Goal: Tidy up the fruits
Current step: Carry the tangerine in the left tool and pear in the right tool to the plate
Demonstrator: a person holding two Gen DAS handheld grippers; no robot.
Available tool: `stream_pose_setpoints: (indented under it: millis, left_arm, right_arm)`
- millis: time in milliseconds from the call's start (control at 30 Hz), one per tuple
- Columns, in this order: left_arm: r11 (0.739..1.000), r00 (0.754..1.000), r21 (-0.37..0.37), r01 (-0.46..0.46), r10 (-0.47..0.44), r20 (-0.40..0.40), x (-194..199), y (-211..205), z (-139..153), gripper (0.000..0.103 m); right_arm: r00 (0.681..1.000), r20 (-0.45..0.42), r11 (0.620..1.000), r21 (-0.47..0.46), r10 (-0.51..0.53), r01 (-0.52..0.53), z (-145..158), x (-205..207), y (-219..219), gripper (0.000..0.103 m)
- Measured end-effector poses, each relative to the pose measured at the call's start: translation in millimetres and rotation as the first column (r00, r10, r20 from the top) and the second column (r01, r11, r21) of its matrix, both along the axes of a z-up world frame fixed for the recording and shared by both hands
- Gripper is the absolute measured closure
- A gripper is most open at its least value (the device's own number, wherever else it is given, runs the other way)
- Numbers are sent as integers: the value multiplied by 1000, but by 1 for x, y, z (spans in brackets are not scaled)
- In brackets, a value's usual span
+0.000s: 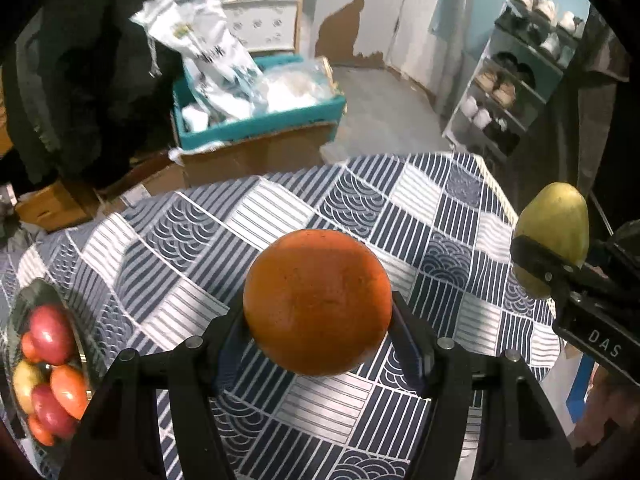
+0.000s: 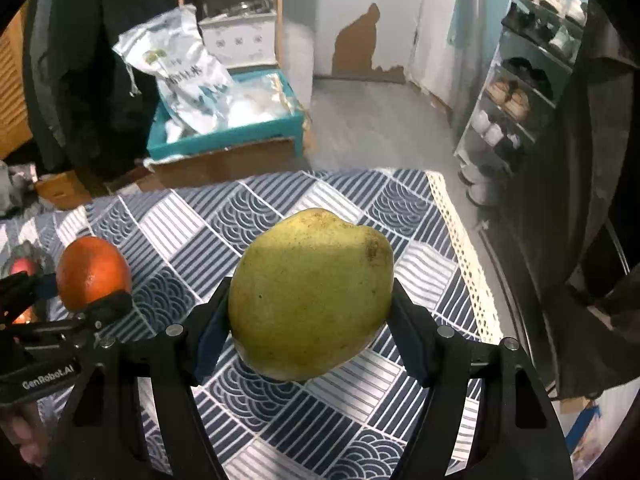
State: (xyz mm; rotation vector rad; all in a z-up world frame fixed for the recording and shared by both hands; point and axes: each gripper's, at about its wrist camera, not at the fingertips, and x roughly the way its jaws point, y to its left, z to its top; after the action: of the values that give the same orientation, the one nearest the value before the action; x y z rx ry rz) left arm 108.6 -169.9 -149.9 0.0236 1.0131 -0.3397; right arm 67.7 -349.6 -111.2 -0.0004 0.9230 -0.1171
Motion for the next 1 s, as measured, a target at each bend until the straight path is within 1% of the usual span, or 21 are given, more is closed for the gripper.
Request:
stream_pose_setpoints:
  millis: [133,533,767,1000]
  left_arm:
    - [1000,999,4,-14,14,50,-9,12,19,36]
    - [998,990,-24,-62,64,128,-32,57,59,36]
    - [996,986,-44,-80,86,146,-44,83,71,36]
    - [988,975,-54,-143,150,167,-54,123,79,36]
  right_arm:
    - [999,32,1000,-3,21,-21,16,-3,9,30]
    - [991,107,997,-1,81,-82,54,-11,41,30]
    - [982,147,992,11,121,-124,74,-14,64,30]
    - [969,171,983,0,179,-182,85,-14,99,30]
